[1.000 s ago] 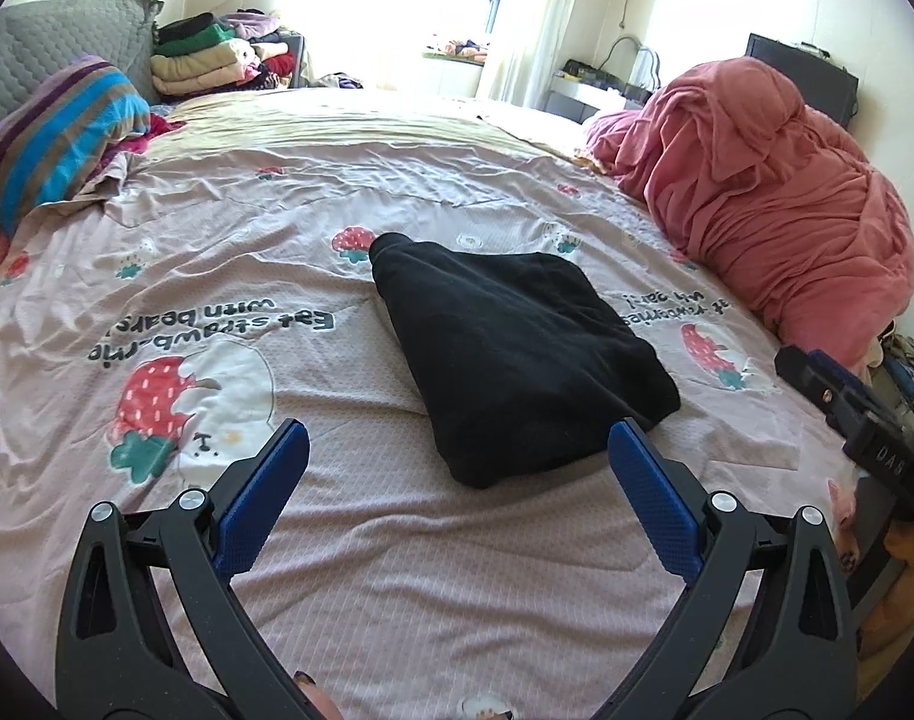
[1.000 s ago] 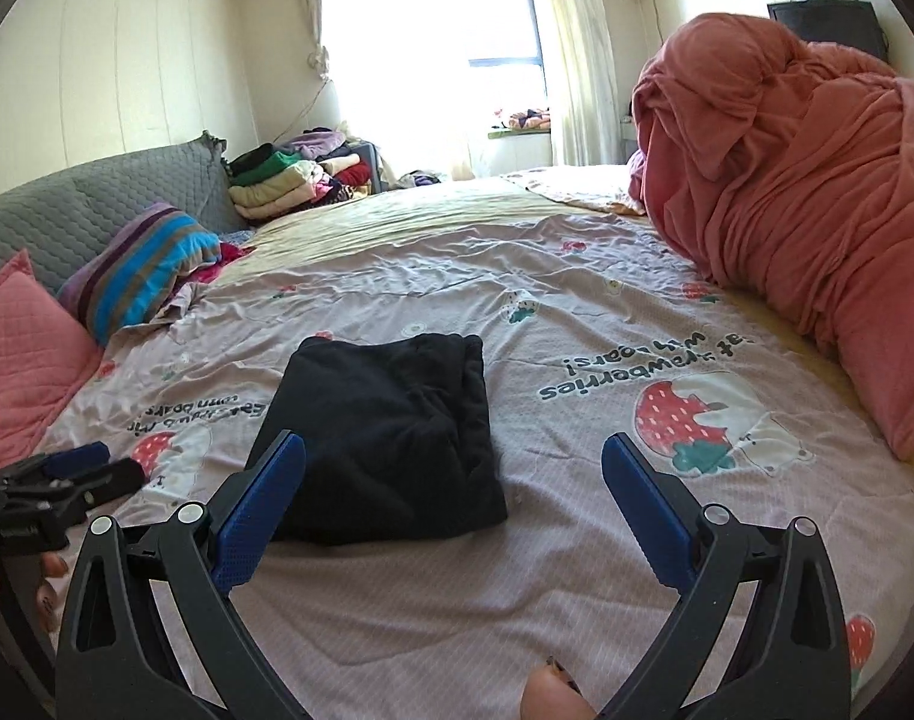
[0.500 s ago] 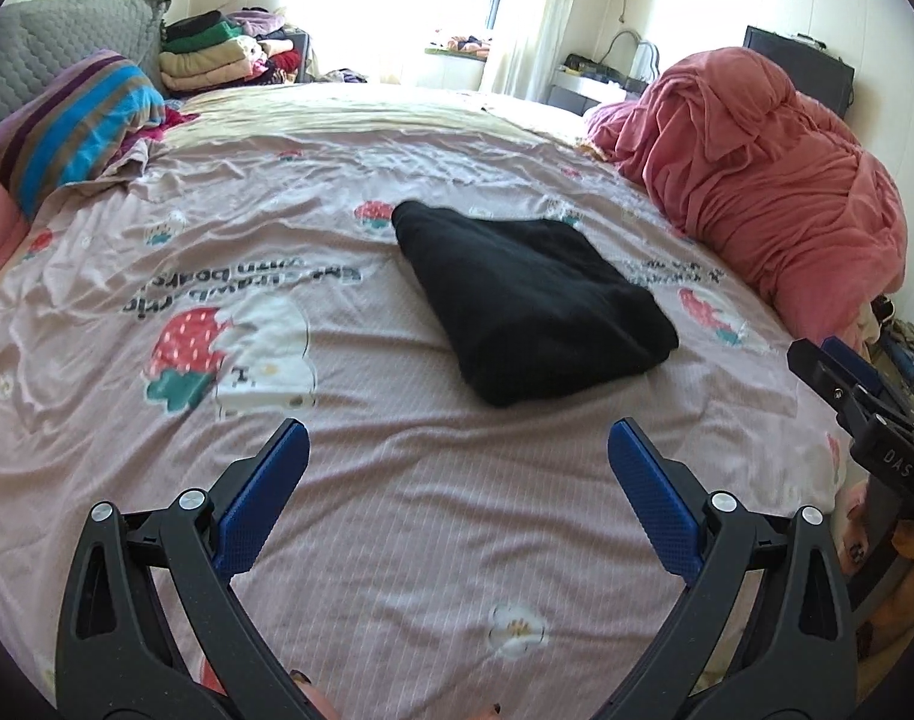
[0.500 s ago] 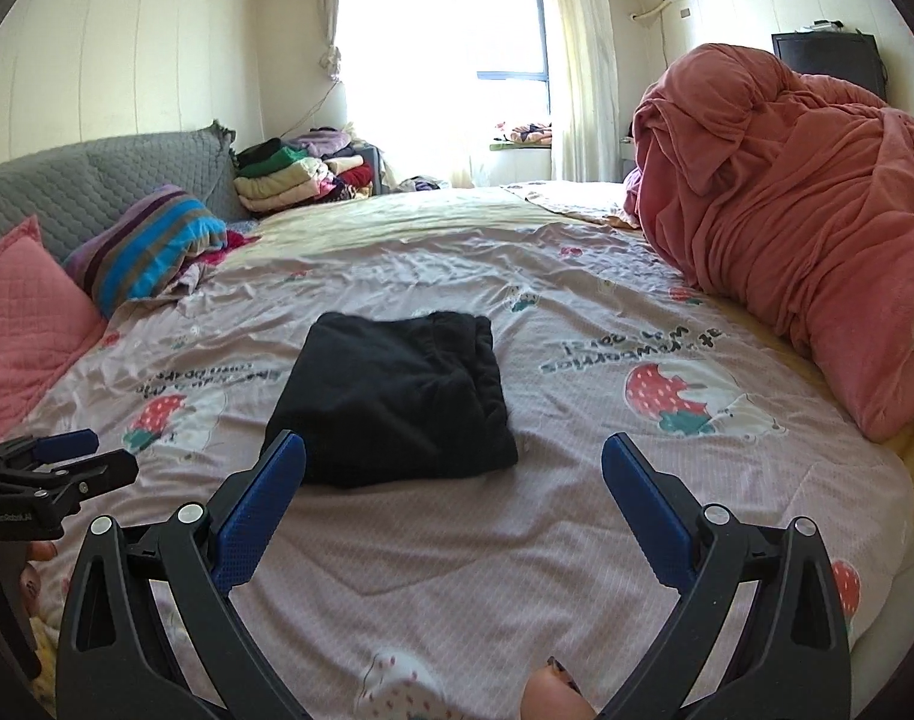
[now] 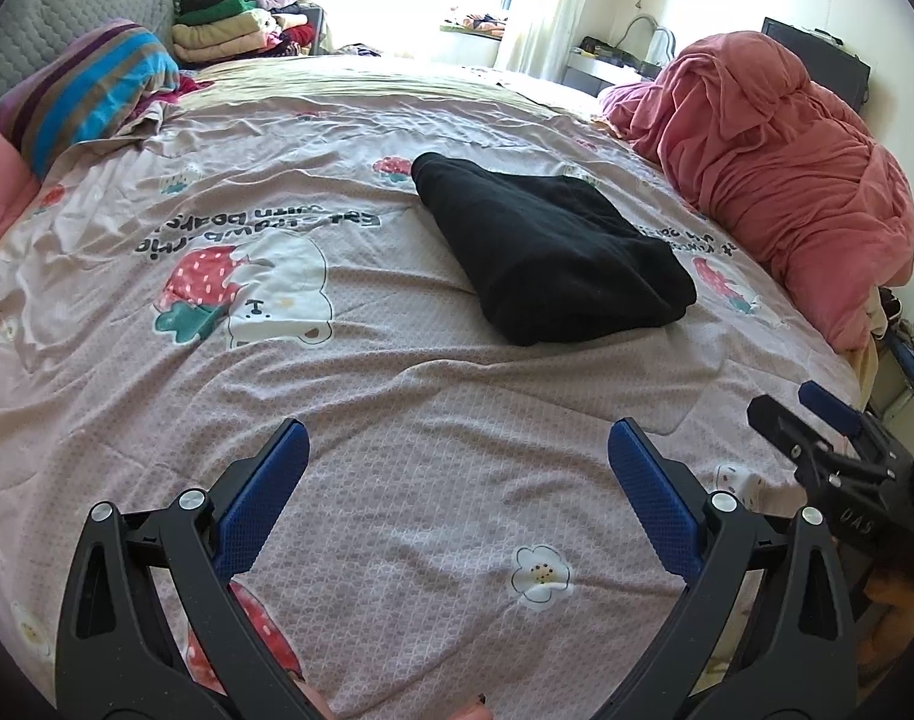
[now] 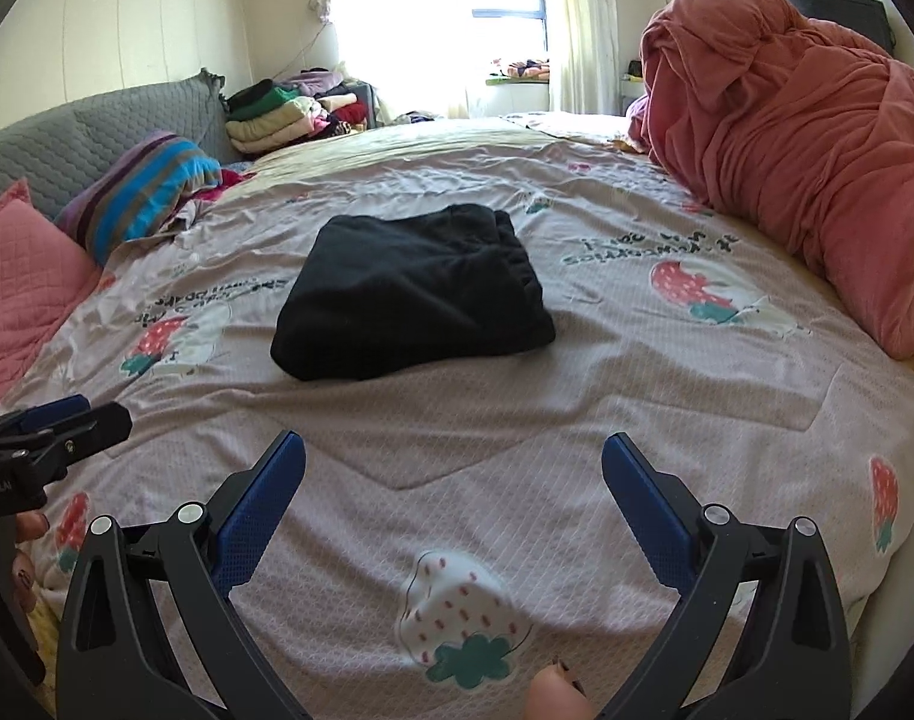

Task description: Fold small clothes

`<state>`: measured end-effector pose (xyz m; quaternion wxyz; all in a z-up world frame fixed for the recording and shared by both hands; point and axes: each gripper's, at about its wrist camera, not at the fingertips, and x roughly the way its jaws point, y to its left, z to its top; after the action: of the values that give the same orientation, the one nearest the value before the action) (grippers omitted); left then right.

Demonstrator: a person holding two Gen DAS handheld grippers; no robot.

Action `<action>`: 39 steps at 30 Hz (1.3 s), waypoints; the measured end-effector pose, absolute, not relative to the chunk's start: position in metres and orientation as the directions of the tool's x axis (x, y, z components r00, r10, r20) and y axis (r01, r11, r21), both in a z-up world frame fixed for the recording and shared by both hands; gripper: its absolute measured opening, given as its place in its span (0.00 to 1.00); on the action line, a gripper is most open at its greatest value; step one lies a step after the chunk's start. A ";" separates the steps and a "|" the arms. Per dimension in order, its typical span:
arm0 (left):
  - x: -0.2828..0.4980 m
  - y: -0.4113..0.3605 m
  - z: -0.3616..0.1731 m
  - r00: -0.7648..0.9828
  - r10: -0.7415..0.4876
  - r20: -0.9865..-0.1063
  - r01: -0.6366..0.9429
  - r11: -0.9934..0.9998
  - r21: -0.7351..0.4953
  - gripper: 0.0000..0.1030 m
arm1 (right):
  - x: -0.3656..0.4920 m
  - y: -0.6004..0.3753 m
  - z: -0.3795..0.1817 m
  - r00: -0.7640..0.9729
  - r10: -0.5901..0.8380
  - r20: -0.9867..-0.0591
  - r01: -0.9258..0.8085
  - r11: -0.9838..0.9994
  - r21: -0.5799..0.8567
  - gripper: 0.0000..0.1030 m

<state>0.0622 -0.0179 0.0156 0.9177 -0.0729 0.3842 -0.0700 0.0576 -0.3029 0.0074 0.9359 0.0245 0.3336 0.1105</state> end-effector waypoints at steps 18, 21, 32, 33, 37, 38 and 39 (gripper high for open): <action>0.062 -0.018 0.014 0.688 -0.166 -0.706 0.059 0.983 -0.174 0.91 | 0.057 -0.302 0.003 0.740 0.220 -0.635 -0.190 0.975 0.117 0.96; 0.063 -0.018 0.013 0.687 -0.162 -0.708 0.056 0.984 -0.170 0.91 | 0.058 -0.303 0.002 0.736 0.219 -0.640 -0.189 0.975 0.116 0.96; 0.062 -0.018 0.013 0.686 -0.163 -0.709 0.057 0.984 -0.170 0.91 | 0.059 -0.302 0.002 0.732 0.217 -0.646 -0.193 0.975 0.109 0.96; 0.062 -0.018 0.013 0.686 -0.161 -0.709 0.056 0.984 -0.169 0.91 | 0.059 -0.302 0.002 0.731 0.216 -0.647 -0.192 0.975 0.109 0.96; 0.063 -0.018 0.013 0.686 -0.156 -0.711 0.052 0.985 -0.166 0.91 | 0.060 -0.302 0.001 0.731 0.212 -0.648 -0.188 0.976 0.108 0.96; 0.063 -0.018 0.013 0.686 -0.156 -0.711 0.052 0.985 -0.166 0.91 | 0.060 -0.303 0.001 0.731 0.210 -0.650 -0.186 0.977 0.107 0.96; 0.063 -0.018 0.013 0.685 -0.155 -0.711 0.051 0.985 -0.165 0.91 | 0.060 -0.303 0.001 0.731 0.209 -0.650 -0.185 0.977 0.106 0.96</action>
<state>0.0626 -0.0180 0.0131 0.9156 -0.0661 0.3926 -0.0562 0.0601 -0.3034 0.0010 0.9300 0.0171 0.3515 0.1057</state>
